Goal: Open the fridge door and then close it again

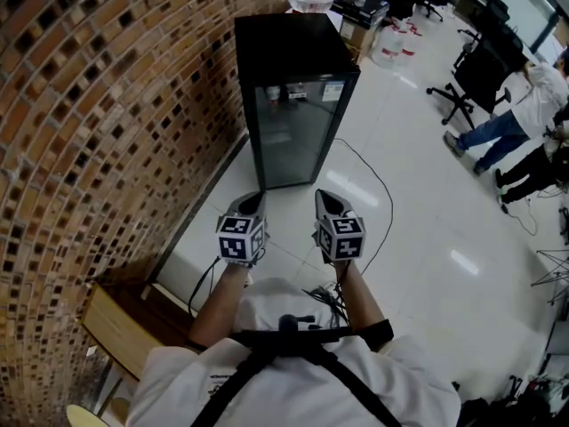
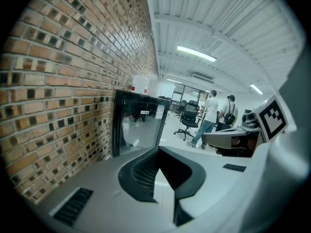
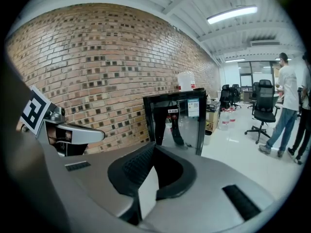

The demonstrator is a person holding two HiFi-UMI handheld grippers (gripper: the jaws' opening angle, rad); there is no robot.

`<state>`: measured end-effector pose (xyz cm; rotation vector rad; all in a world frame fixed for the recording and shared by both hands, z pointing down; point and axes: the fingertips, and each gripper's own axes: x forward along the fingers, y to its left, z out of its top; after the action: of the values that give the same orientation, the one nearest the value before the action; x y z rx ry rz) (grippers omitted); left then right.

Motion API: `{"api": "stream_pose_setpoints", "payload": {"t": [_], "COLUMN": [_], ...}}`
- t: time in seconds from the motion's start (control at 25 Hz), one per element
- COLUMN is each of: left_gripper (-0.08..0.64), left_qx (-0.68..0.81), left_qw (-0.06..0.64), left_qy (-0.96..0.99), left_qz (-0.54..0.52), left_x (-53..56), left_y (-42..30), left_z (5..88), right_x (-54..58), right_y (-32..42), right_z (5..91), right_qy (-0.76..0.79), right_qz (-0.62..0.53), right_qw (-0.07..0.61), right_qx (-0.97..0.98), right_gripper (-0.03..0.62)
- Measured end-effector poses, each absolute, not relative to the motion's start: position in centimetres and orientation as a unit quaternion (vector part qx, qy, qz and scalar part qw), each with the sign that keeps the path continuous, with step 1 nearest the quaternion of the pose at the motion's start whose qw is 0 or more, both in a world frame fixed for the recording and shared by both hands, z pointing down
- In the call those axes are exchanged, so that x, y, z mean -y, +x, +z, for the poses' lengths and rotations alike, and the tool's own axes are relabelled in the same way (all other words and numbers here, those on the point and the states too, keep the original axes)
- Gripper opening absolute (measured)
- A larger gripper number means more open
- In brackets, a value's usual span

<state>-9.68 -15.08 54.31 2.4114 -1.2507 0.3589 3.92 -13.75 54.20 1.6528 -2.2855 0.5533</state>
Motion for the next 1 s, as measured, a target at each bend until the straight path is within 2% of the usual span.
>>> {"api": "stream_pose_setpoints", "payload": {"t": [1.0], "left_gripper": [0.000], "left_qx": [0.457], "left_qw": [0.214], "left_qy": [0.850], "left_qz": [0.149], "left_x": [15.2], "left_y": [-8.7], "left_z": [55.7], "right_x": [13.6], "right_y": [5.8], "right_z": [54.9], "right_qy": [0.557], "right_qz": [0.191], "right_qw": [0.139], "right_qx": [0.796], "right_gripper": [0.004]}}
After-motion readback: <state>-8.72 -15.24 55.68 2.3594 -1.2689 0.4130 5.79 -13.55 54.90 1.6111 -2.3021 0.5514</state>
